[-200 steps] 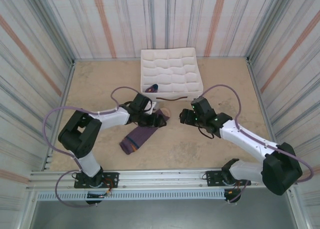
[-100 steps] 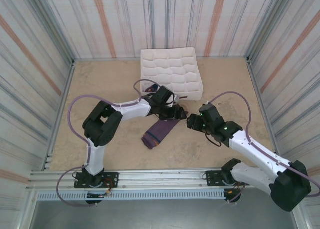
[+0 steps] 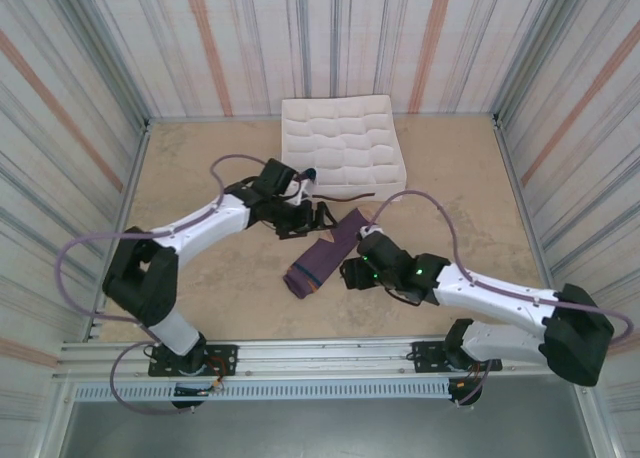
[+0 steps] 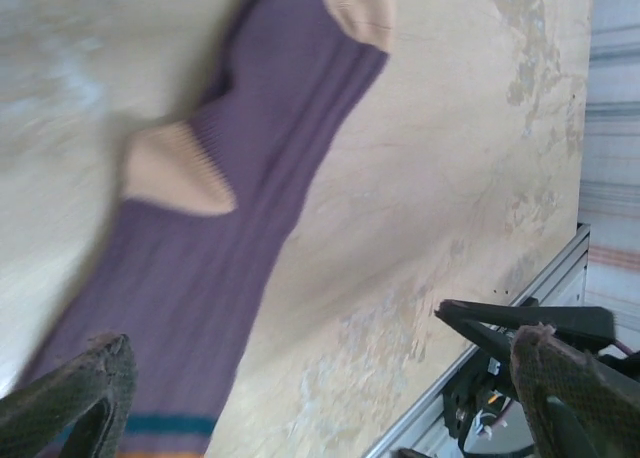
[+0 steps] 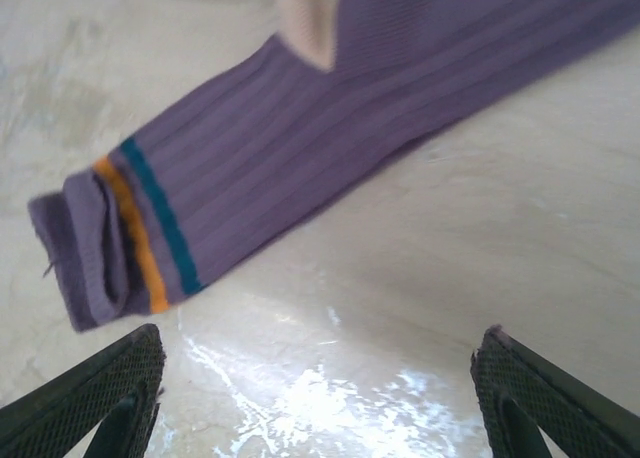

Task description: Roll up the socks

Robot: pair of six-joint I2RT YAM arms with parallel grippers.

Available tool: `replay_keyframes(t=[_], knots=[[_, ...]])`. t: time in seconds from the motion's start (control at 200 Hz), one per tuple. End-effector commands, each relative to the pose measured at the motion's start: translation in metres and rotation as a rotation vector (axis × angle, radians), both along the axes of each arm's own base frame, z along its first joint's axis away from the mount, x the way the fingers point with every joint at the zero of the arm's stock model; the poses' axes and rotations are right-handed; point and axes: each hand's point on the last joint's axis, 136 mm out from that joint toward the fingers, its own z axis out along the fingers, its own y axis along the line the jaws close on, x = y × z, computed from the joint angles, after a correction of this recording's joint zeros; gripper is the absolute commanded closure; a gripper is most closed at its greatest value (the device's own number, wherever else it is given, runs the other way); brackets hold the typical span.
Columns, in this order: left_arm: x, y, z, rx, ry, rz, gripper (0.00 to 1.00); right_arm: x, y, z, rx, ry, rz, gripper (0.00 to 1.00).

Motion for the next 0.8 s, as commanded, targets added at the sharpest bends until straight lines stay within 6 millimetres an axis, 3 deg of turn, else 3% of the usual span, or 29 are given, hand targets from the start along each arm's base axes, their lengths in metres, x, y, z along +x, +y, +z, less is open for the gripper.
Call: replay_keyframes(t=[0.0, 0.175, 0.351, 0.411, 0.591, 0.696, 0.797], knots=[[-0.028, 0.029, -0.001, 0.013, 0.095, 0.030, 0.01, 0.003, 0.033, 0.014, -0.004, -0.092, 0.107, 0.18], [-0.053, 0.058, -0.013, 0.007, 0.167, 0.083, 0.03, -0.009, 0.075, 0.005, 0.017, -0.076, 0.207, 0.22], [-0.079, 0.066, -0.036, -0.009, 0.248, 0.109, 0.09, -0.019, 0.104, -0.008, -0.013, -0.072, 0.264, 0.24], [-0.084, 0.067, -0.041, -0.025, 0.259, 0.120, 0.16, -0.022, 0.112, -0.013, -0.006, -0.059, 0.272, 0.25], [-0.094, 0.070, -0.053, -0.027, 0.300, 0.134, 0.34, -0.026, 0.125, -0.025, 0.025, -0.021, 0.275, 0.27], [-0.096, 0.071, -0.061, -0.030, 0.322, 0.149, 0.50, -0.026, 0.127, -0.032, 0.028, -0.019, 0.250, 0.28], [-0.098, 0.072, -0.070, -0.018, 0.342, 0.154, 0.53, -0.025, 0.127, -0.035, 0.032, -0.019, 0.226, 0.29]])
